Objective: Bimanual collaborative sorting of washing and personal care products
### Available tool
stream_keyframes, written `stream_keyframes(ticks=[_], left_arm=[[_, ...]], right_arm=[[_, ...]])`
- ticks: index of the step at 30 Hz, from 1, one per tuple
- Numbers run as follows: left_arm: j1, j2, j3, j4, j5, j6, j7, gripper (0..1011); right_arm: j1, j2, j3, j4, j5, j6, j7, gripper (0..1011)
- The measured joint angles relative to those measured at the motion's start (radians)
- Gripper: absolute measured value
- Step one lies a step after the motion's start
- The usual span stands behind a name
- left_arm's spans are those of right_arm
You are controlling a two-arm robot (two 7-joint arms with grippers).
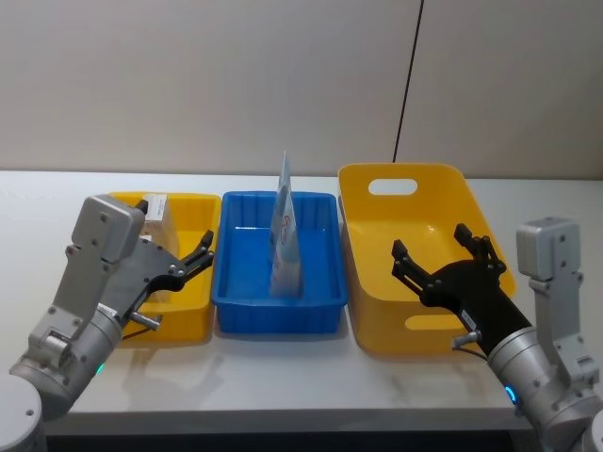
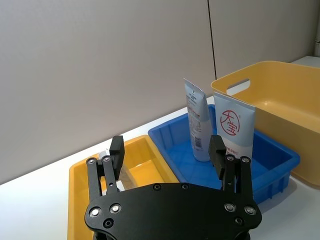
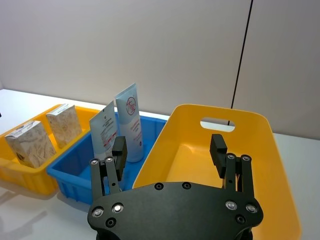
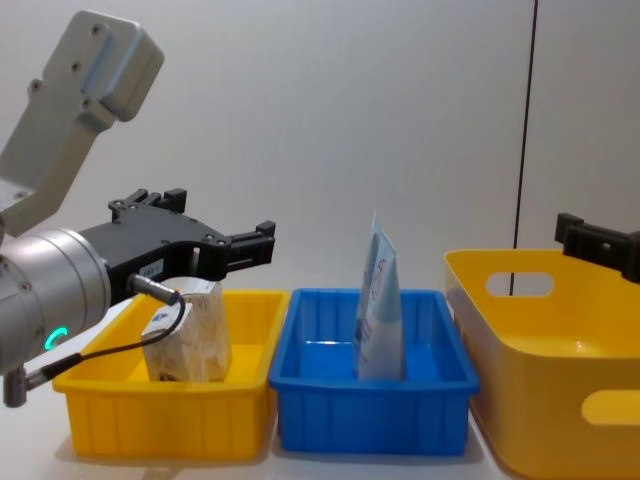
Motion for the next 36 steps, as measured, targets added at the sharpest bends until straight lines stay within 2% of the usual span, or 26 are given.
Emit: stream_keyframes(ticks=[36], left_arm=[[0.000,0.000,0.000,0.000,0.000,0.000,0.000,1001]], right_arm=[[0.000,0.000,0.000,0.000,0.000,0.000,0.000,1002]])
